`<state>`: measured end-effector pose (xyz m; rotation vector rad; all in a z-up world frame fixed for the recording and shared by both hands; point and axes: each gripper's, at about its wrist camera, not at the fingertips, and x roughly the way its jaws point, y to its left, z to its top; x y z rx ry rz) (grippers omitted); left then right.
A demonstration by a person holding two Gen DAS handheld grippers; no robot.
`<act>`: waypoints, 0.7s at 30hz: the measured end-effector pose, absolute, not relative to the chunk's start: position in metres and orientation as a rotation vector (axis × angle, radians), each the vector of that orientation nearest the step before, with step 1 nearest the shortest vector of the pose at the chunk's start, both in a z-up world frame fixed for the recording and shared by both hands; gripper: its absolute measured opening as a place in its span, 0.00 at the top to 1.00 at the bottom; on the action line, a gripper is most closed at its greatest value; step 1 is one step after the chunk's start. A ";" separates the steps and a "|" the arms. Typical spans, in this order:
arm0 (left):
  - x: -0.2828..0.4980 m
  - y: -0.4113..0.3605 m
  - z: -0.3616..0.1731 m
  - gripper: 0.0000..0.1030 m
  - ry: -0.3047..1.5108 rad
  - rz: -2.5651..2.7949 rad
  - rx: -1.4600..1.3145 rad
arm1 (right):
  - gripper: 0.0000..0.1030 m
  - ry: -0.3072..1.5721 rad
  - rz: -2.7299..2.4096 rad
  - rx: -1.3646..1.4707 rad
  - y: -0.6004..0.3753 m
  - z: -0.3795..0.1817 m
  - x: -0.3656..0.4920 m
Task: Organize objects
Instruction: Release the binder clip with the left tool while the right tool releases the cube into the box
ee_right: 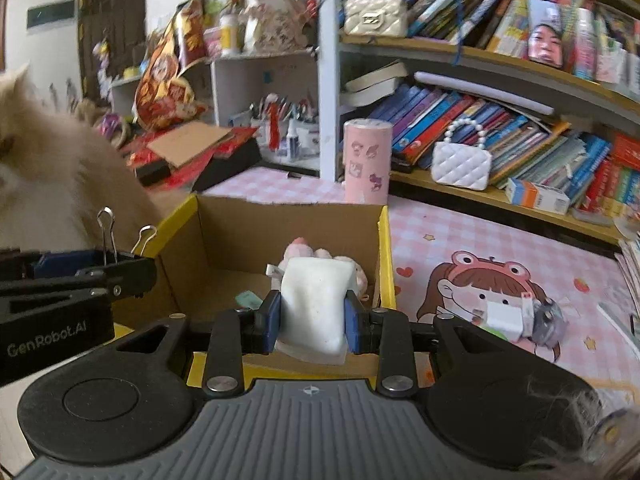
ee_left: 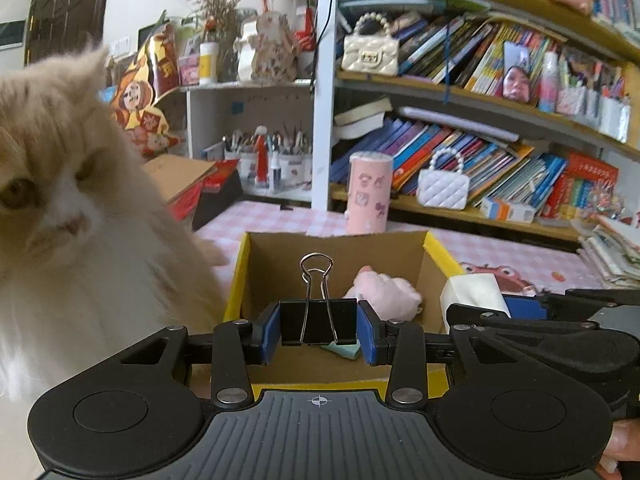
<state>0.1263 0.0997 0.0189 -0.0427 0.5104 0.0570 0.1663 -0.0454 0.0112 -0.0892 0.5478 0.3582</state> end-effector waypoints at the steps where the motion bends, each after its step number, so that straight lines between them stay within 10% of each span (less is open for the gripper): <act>1: 0.132 0.099 0.016 0.63 0.523 0.066 -0.039 | 0.71 0.557 0.367 -0.102 -0.044 0.008 0.171; 21: 0.192 0.096 -0.015 0.63 0.685 0.133 -0.016 | 0.71 0.681 0.499 -0.287 -0.025 -0.030 0.241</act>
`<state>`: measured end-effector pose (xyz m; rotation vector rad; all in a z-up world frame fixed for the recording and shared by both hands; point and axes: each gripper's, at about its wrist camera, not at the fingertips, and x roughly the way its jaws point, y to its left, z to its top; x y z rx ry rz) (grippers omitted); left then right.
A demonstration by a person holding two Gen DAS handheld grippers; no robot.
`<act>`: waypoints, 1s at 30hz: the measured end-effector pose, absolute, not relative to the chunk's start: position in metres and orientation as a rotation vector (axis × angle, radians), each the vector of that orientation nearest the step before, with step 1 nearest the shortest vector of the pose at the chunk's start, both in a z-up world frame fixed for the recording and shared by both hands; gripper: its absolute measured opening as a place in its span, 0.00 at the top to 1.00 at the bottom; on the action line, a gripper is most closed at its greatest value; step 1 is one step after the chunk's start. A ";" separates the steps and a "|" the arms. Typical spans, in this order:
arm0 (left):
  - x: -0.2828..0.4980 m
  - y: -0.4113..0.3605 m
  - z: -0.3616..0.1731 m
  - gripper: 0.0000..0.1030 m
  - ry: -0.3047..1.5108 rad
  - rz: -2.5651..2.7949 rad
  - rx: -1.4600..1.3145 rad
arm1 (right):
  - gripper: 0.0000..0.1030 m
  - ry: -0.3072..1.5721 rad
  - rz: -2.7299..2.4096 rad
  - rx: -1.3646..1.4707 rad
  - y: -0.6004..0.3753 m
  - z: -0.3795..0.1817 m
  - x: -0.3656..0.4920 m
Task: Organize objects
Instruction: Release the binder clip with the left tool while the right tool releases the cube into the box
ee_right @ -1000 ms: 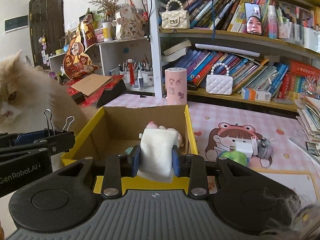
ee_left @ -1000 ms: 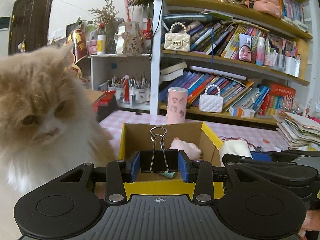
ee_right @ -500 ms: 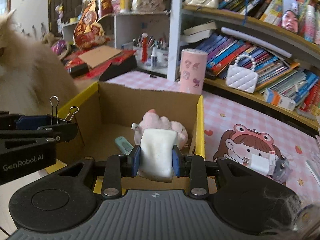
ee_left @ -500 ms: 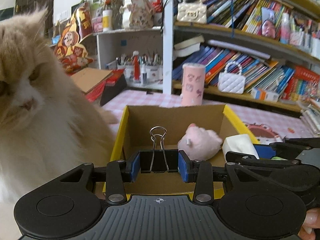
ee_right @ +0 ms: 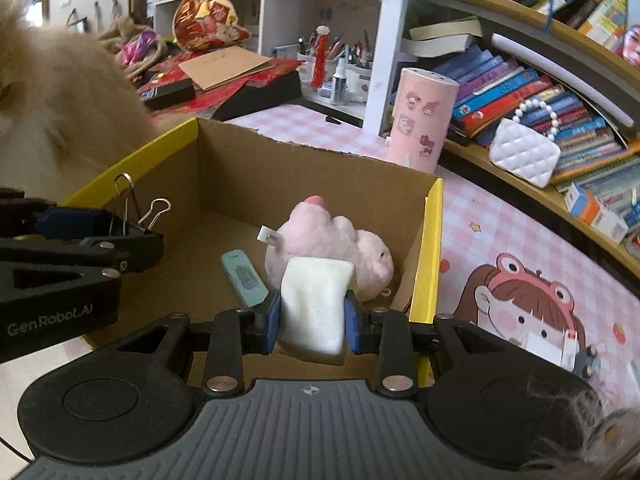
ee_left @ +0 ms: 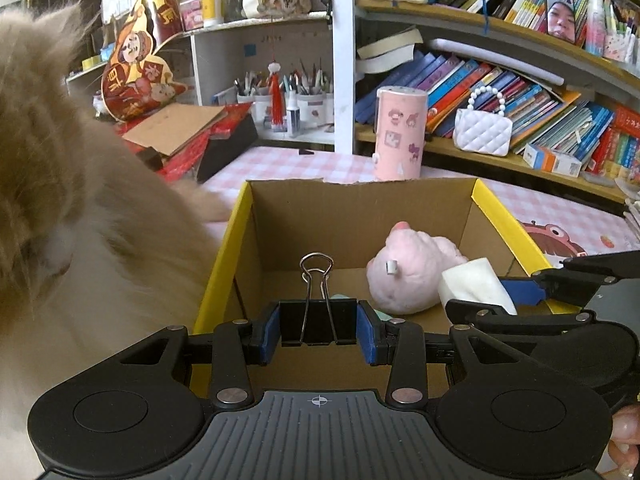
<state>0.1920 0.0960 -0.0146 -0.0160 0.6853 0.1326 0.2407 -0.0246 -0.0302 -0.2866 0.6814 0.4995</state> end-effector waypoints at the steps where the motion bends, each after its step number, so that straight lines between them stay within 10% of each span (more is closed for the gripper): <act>1: 0.194 0.095 -0.015 0.63 0.690 0.133 -0.016 | 0.71 0.679 0.504 -0.308 -0.023 -0.031 0.242; 30: 0.170 0.078 0.017 0.50 0.547 0.121 0.008 | 0.63 0.540 0.419 -0.187 -0.045 -0.002 0.217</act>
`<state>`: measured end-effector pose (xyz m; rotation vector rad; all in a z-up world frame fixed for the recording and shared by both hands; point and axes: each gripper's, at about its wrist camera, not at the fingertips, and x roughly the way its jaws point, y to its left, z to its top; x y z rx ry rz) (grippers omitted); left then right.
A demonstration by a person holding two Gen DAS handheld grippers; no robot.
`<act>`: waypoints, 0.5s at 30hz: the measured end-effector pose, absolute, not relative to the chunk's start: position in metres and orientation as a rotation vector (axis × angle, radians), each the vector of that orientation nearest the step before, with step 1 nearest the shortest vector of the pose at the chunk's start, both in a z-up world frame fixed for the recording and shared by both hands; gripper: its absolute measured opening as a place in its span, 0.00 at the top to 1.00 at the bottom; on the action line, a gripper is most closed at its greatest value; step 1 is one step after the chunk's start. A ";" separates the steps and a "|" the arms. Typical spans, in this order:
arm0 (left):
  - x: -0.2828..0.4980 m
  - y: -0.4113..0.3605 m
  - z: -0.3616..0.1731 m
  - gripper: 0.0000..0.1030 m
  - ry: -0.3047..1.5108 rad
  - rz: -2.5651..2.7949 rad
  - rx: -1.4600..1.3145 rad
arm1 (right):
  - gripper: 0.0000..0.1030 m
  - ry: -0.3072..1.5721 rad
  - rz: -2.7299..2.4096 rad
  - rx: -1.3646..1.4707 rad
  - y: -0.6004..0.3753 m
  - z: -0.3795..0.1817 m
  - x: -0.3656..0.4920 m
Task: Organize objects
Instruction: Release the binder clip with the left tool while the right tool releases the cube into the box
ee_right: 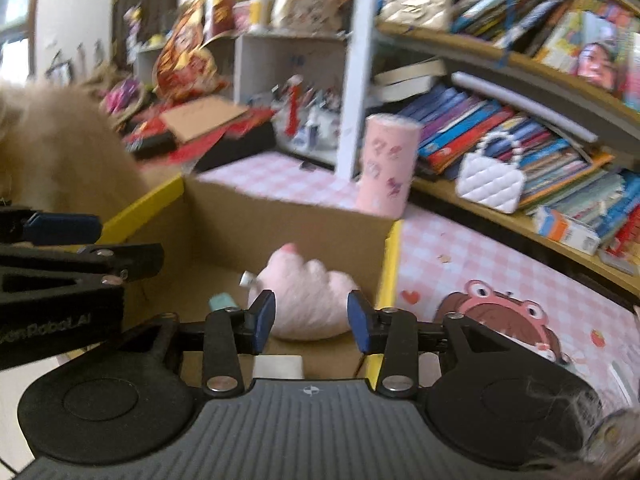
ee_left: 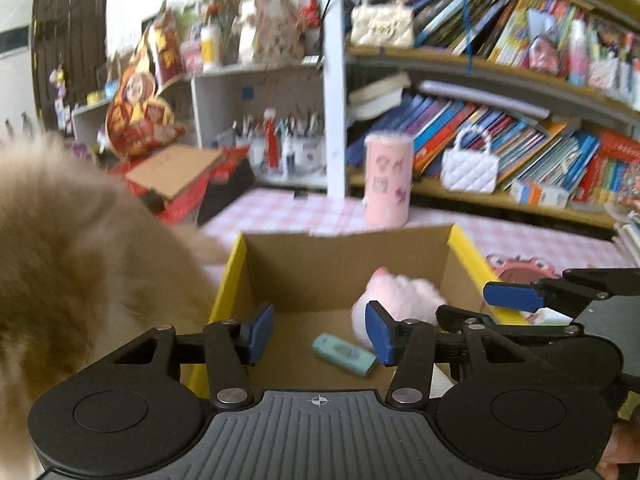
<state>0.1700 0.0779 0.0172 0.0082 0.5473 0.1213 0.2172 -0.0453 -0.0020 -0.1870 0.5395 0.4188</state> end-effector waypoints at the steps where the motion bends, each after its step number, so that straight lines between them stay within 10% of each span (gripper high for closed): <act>1: 0.167 0.076 0.020 0.49 0.535 0.113 0.014 | 0.63 0.529 0.395 -0.172 -0.048 0.001 0.212; 15: 0.112 0.081 0.026 0.37 0.514 0.033 0.009 | 0.62 0.524 0.232 -0.121 -0.055 0.006 0.138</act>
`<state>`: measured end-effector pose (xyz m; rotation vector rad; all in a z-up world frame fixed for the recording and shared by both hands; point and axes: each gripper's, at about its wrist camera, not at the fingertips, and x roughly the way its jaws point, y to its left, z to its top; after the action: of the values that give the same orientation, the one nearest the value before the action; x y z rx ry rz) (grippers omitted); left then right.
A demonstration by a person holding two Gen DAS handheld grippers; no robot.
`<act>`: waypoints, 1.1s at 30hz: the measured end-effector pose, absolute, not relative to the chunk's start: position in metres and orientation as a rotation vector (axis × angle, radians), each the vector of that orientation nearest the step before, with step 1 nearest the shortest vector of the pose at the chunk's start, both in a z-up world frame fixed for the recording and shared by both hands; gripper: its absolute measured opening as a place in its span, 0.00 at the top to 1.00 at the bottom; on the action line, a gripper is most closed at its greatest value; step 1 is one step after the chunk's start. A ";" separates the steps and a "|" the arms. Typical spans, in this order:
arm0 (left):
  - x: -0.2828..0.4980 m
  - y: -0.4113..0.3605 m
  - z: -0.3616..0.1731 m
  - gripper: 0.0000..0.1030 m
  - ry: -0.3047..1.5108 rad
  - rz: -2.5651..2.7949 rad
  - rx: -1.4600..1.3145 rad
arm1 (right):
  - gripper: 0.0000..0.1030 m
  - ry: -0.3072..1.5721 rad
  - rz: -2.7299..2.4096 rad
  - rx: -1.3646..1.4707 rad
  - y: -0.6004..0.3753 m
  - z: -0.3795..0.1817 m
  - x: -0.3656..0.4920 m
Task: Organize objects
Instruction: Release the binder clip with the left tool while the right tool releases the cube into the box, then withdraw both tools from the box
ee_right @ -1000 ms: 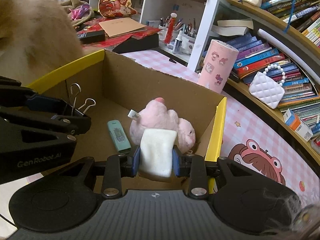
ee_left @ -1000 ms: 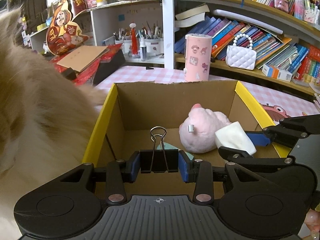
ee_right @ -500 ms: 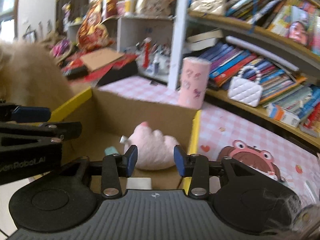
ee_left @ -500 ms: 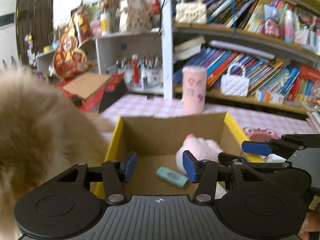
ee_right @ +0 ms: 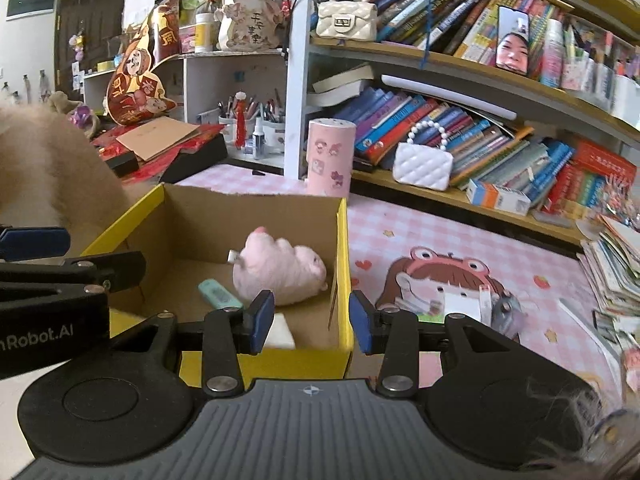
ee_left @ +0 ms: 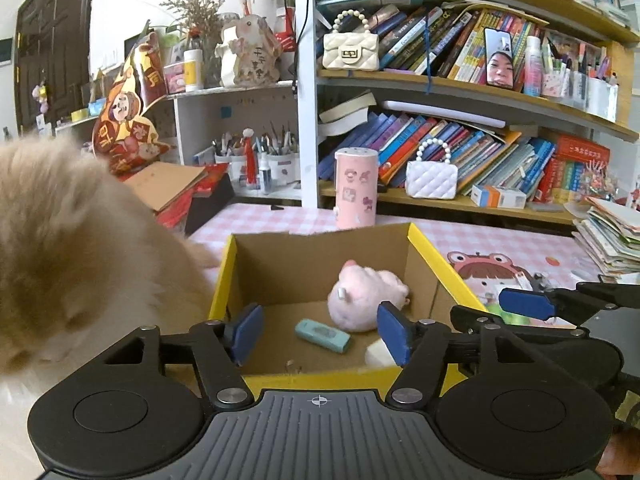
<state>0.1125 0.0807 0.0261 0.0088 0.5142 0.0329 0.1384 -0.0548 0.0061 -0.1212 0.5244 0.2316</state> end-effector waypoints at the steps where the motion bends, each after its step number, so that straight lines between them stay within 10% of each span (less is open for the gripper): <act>1: 0.108 0.081 0.025 0.36 0.519 0.032 0.006 | 0.61 0.528 0.226 -0.121 -0.054 0.005 0.133; 9: 0.067 0.086 0.014 0.19 0.541 0.057 -0.013 | 0.59 0.573 0.173 -0.098 -0.055 -0.007 0.092; 33: -0.018 0.071 -0.019 0.18 0.714 0.002 0.002 | 0.50 0.695 0.071 -0.042 -0.077 -0.045 -0.016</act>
<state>-0.0184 0.0711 -0.0194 0.0017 0.7135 0.0025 -0.0163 -0.0770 -0.0455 -0.0421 0.6945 0.0712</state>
